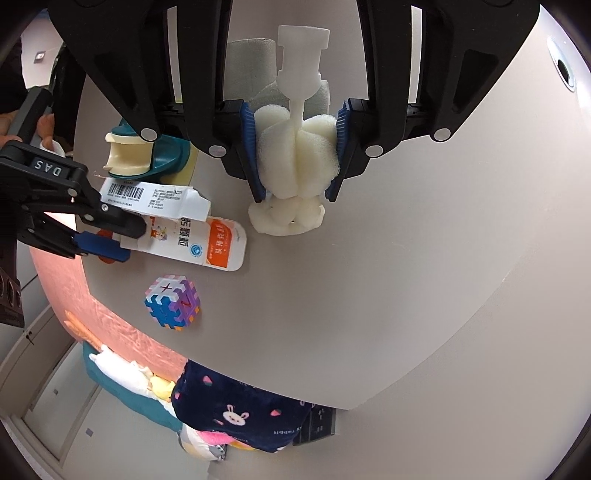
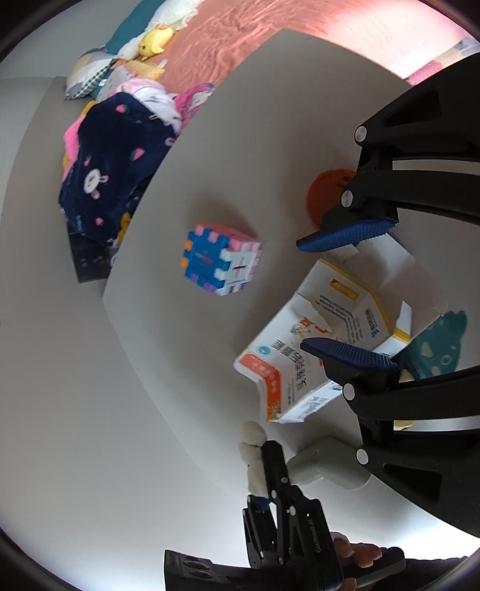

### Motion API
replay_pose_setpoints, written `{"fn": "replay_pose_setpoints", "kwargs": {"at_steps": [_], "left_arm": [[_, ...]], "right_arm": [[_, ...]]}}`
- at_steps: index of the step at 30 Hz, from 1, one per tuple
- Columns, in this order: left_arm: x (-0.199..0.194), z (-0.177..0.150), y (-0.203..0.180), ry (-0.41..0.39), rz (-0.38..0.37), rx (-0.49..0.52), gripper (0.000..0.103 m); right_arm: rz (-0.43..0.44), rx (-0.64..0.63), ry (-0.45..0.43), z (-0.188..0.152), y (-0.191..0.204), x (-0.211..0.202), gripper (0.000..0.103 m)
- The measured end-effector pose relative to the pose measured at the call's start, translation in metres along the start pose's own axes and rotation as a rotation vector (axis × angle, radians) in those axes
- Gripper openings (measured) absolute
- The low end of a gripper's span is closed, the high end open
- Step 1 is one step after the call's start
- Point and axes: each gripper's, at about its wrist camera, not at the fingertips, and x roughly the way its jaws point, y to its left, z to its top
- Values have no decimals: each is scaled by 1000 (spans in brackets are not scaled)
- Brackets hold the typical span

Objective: Collect trash
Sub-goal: 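Lift the plush toy and medicine box and carry them toward the trash bag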

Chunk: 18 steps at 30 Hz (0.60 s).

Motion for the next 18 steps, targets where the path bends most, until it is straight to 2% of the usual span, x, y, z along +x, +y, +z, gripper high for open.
{"fn": "replay_pose_setpoints", "kwargs": {"at_steps": [5, 6, 7, 9, 12, 14, 18], "left_arm": [[0, -2, 2, 3, -4, -12, 33], [0, -2, 3, 3, -5, -14, 33], [0, -2, 3, 2, -3, -16, 33], [-1, -2, 5, 0, -3, -21, 33], [-3, -3, 6, -5, 0, -27, 33], [-5, -3, 7, -7, 5, -33, 33], [-12, -3, 8, -26, 5, -46, 33]], "right_arm": [[-5, -64, 22, 1, 11, 6, 50], [1, -77, 34, 1, 14, 7, 47], [14, -78, 57, 0, 15, 11, 37], [58, -63, 96, -5, 14, 18, 34], [97, -45, 86, -6, 14, 15, 24], [119, -38, 71, -6, 15, 10, 13], [106, -58, 14, -7, 24, -9, 6]]}}
